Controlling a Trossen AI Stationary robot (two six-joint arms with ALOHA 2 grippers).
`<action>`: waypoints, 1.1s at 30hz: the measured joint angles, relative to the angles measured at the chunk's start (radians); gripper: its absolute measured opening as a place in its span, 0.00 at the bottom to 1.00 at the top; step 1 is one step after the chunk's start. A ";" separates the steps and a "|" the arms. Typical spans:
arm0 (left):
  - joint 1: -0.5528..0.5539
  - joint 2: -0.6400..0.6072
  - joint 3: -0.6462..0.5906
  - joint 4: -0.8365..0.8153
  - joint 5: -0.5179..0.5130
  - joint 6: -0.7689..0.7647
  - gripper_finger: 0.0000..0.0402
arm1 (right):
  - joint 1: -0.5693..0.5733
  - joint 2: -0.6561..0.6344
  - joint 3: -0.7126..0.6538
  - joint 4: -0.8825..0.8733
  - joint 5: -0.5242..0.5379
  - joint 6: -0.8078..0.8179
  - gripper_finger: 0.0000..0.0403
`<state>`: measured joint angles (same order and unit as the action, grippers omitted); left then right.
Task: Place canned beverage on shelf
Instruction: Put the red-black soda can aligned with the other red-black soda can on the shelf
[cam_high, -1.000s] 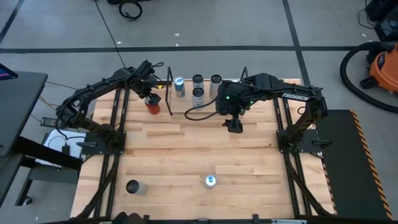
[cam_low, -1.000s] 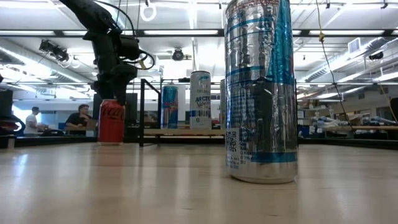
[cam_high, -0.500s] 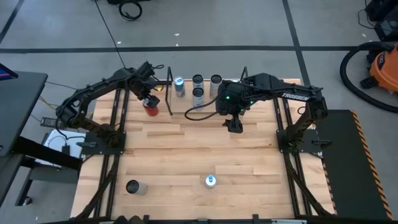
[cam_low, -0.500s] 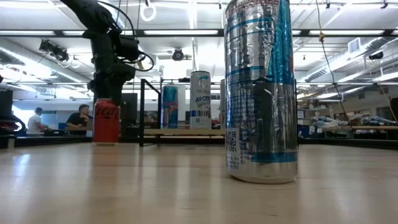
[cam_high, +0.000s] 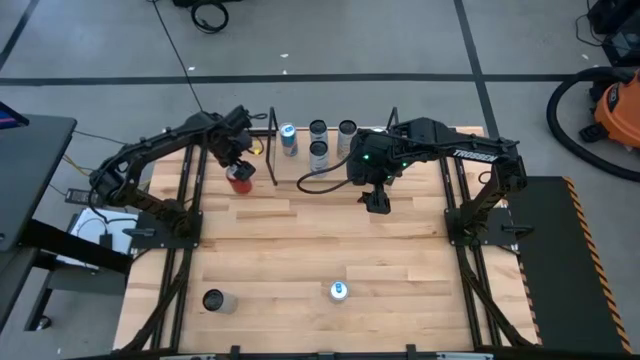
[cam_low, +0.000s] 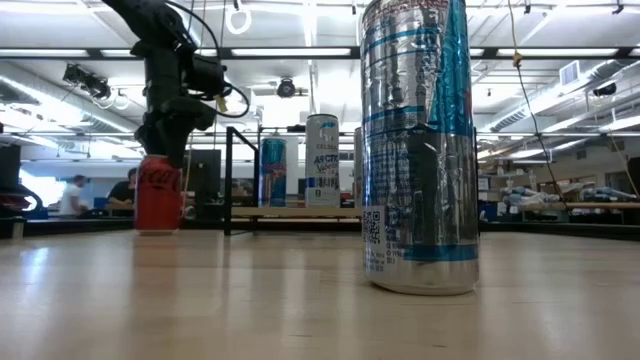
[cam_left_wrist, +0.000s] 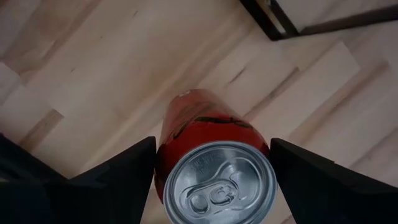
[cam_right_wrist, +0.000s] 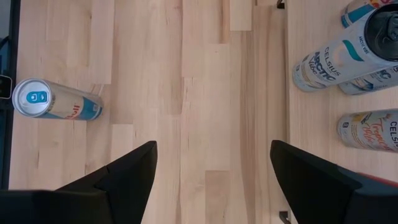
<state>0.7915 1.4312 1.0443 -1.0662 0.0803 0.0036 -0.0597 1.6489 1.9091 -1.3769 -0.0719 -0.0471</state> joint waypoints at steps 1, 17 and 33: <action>-0.006 0.000 0.000 -0.002 -0.001 0.000 0.77 | 0.000 0.000 0.000 0.000 0.000 0.000 0.80; -0.121 0.001 -0.001 0.028 -0.003 -0.035 0.71 | 0.000 0.000 0.000 0.000 0.000 0.000 0.80; -0.384 0.001 -0.002 0.047 -0.003 -0.261 0.70 | 0.000 0.000 0.000 -0.001 0.000 -0.001 0.80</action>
<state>0.4077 1.4326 1.0424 -1.0193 0.0769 -0.2577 -0.0601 1.6489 1.9091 -1.3774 -0.0723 -0.0476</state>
